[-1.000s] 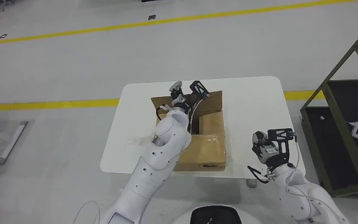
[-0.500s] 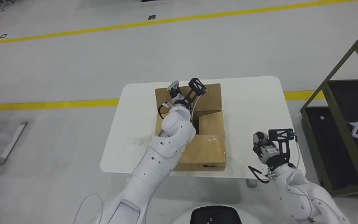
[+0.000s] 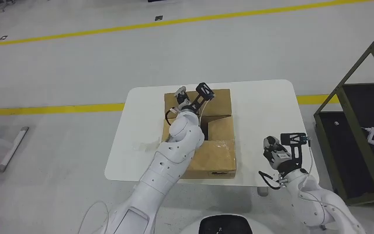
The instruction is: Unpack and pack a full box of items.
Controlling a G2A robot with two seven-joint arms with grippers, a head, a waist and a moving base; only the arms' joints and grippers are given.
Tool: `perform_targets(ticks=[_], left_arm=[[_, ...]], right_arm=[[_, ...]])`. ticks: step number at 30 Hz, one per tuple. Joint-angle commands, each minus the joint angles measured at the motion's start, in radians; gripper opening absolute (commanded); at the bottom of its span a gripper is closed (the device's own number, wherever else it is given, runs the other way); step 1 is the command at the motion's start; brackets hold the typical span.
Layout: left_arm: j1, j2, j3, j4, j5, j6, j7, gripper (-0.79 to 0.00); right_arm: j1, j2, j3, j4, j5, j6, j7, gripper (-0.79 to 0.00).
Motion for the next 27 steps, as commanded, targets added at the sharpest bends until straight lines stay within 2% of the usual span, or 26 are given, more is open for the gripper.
perform_targets(ticks=[1, 5, 8, 16, 20, 22, 27], left_arm=[[0.008, 0.003, -0.012, -0.018, 0.006, -0.010, 0.001, 0.000], [0.041, 0.019, -0.068, -0.091, 0.003, -0.056, -0.004, 0.000], [0.090, 0.038, -0.129, -0.186, -0.010, -0.105, -0.004, 0.000], [0.299, 0.080, -0.307, -0.519, -0.093, -0.195, -0.080, 0.000], [0.400, 0.090, -0.377, -0.653, -0.239, -0.270, -0.035, 0.000], [0.440, 0.099, -0.407, -0.692, -0.229, -0.293, -0.024, 0.000], [0.511, 0.109, -0.455, -0.761, -0.262, -0.311, 0.000, 0.000]], right_arm=[[0.002, -0.007, 0.014, -0.003, 0.197, 0.000, -0.010, -0.785], [0.004, -0.005, 0.063, 0.003, 0.332, -0.074, -0.005, -0.785], [0.005, -0.002, 0.089, 0.014, 0.418, -0.144, 0.018, -0.785], [0.045, 0.012, 0.126, 0.102, 0.622, -0.357, 0.179, -0.785], [0.072, 0.021, 0.119, 0.135, 0.642, -0.434, 0.260, -0.785], [0.087, 0.025, 0.116, 0.143, 0.606, -0.466, 0.287, -0.785], [0.087, 0.025, 0.116, 0.143, 0.606, -0.466, 0.287, -0.785]])
